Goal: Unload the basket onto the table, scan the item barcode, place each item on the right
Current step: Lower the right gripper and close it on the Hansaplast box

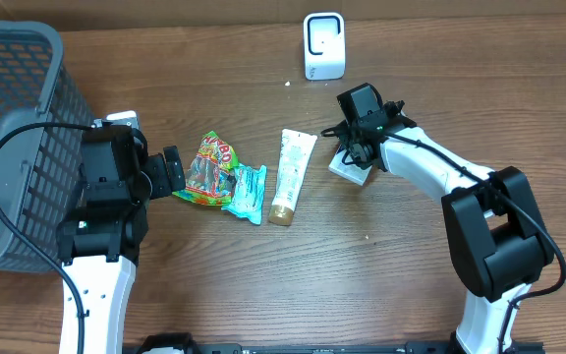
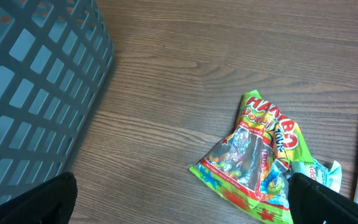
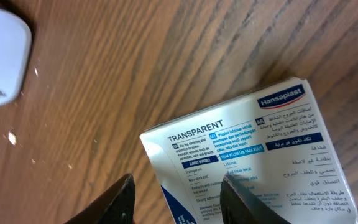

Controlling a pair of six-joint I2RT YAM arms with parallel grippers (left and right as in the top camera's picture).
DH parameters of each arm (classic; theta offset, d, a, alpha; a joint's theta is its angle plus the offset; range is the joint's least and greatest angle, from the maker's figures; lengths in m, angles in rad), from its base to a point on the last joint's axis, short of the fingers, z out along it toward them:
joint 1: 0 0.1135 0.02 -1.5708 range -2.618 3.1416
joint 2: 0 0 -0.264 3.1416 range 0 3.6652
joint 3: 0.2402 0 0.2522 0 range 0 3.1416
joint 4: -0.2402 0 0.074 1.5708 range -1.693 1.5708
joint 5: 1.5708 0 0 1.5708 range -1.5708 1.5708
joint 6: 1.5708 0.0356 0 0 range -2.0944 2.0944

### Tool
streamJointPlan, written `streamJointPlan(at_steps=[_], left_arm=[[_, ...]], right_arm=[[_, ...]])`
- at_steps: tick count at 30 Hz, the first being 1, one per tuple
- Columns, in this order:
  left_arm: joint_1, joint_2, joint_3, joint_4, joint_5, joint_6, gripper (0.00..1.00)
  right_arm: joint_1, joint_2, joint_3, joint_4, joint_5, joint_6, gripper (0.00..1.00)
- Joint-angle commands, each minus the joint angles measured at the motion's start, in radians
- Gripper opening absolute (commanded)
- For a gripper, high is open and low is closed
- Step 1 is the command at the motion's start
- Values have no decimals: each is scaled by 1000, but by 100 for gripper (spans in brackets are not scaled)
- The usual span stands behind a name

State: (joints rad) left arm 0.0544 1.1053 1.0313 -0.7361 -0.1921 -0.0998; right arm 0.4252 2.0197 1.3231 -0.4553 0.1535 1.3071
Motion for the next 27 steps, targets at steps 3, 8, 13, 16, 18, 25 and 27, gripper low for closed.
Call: streamJointPlan(at_steps=[3,8,13,16,18,25,27], left_arm=[[4,-6,3,3,-9,14,100],[4,-6,3,3,-9,14,100],[4,-6,3,3,-9,14,100],[4,-6,3,3,-9,14,100],[4,-6,3,3,-9,14,100],[4,-6,3,3,-9,14,100],[4,-6,3,3,-9,14,100]], right_arm=[[-8,82,-28,-2,75,55,46],[-8,82,-28,-3,92,55,47],[-8,82,-26,-9,86,7,48],[-13,77,-12,-50,56,-60,54],[-24,77,3,-98,35,-105,57],[-126,77,57,-171,-321,-502,57],[-154,77,79,-250,-351,-583,57]])
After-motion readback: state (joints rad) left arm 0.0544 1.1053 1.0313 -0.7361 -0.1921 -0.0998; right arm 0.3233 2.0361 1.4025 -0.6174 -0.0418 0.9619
